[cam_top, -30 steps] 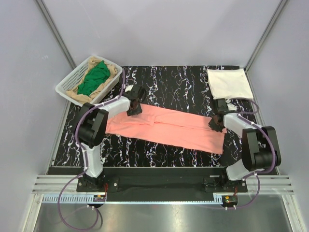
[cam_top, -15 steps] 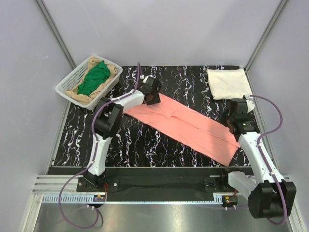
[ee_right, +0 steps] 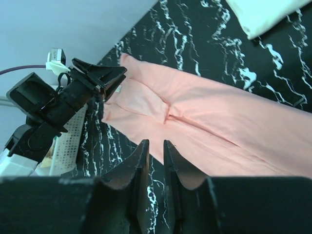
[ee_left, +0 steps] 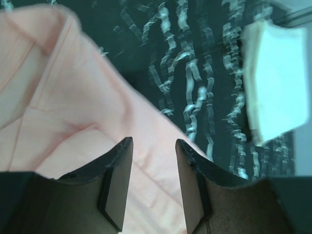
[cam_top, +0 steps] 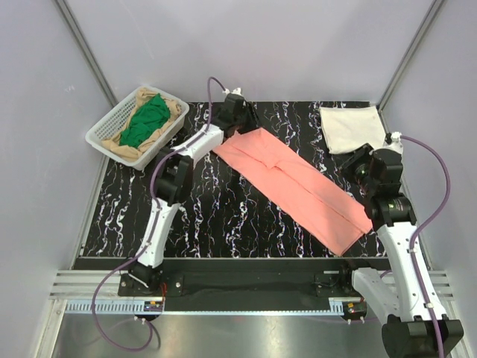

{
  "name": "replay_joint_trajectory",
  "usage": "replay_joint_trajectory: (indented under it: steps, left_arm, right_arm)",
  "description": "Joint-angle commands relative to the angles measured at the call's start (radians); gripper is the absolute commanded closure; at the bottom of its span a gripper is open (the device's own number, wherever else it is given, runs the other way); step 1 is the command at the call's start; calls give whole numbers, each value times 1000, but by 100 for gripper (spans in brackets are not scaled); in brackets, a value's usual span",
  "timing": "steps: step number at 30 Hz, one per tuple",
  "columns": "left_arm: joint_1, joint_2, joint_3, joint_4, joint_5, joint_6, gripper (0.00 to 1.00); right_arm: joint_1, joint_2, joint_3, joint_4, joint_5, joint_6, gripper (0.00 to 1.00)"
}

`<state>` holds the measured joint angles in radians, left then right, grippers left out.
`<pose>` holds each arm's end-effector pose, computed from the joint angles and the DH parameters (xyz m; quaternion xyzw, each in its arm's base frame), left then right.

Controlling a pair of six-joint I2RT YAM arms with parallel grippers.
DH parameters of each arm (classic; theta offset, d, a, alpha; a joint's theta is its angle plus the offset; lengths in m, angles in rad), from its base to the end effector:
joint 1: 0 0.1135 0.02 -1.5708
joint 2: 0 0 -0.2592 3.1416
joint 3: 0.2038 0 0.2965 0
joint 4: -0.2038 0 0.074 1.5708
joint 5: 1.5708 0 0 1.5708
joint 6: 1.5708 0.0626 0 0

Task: Fold and stack the t-shirts
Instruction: Fold the tshirt

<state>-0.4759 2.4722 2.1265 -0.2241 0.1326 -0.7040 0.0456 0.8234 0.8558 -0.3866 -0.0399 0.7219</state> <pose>0.5574 -0.2966 0.1590 -0.0680 0.8733 -0.3147 0.3655 0.2598 0.0144 0.3256 0.2614 0.7778 0.2291 0.5237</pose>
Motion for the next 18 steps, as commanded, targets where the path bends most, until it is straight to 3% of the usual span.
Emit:
replay_joint_trajectory:
  steps: [1,5,7,10,13,18]
  left_arm:
    - [-20,-238,-95,135,75,32,54]
    - [-96,-450,-282,164,29,67,54]
    - [-150,-499,-370,141,33,57,60]
    - [-231,-522,-462,92,56,54,76]
    - [-291,-521,-543,57,-8,41,93]
    - [-320,-473,-596,55,-50,15,100]
  right_arm:
    - [-1,-3,65,15,-64,-33,75]
    - [-1,-23,68,-1,-90,-12,74]
    - [-1,-33,71,-17,-104,-10,73]
    - [-3,-33,97,-58,-115,-15,73]
    - [-1,-30,126,-92,-120,-39,73]
    - [-1,-35,169,-127,-129,-55,72]
